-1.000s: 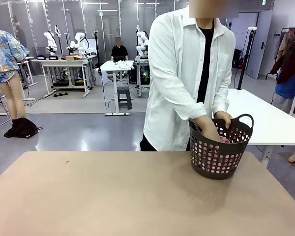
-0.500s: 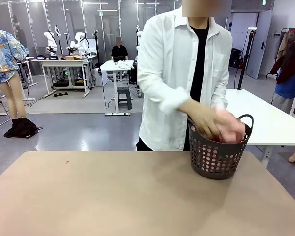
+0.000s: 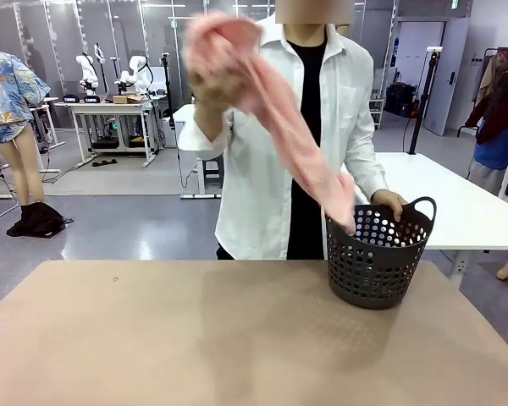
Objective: Fold the towel.
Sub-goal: Grab the top end of the 100 cm Hotel Towel extended by the human.
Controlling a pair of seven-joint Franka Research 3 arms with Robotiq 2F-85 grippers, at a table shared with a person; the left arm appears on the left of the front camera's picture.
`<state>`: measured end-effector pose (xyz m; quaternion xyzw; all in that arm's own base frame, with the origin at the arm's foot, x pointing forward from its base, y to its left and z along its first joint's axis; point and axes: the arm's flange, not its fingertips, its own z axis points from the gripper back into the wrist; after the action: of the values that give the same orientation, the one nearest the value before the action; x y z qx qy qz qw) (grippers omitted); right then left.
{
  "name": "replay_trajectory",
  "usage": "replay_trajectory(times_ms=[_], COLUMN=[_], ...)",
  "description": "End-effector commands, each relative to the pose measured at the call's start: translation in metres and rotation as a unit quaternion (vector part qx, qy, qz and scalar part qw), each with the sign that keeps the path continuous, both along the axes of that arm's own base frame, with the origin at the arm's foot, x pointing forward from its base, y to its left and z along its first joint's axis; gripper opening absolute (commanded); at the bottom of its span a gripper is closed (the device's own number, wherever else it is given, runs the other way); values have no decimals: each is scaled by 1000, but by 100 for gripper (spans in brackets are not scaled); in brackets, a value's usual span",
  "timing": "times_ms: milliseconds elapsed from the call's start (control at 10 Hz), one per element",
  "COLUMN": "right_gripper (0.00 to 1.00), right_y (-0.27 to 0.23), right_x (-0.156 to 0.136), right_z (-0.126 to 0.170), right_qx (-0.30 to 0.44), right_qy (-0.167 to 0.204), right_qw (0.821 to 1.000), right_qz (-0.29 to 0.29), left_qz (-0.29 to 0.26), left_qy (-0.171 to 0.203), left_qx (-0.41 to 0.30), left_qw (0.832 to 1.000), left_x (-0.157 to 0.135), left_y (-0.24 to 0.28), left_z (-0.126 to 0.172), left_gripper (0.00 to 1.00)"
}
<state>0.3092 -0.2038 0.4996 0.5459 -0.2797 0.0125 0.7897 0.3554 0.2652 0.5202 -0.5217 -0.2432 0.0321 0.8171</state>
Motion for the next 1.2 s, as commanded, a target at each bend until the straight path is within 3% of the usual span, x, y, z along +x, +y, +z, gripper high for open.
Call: replay_trajectory(times_ms=[0,1100], right_gripper=[100,100], right_y=[0,0], right_x=[1,1], right_z=[1,1], right_qx=[4,4], right_qy=[-5,-5], right_qw=[1000,1000], right_qz=[-1,-1], left_qz=[-2,-2], left_qy=[0,0], left_qx=[-1,-1], left_qw=[1000,1000], left_x=[0,0], left_y=[0,0], left_z=[0,0], left_gripper=[100,100])
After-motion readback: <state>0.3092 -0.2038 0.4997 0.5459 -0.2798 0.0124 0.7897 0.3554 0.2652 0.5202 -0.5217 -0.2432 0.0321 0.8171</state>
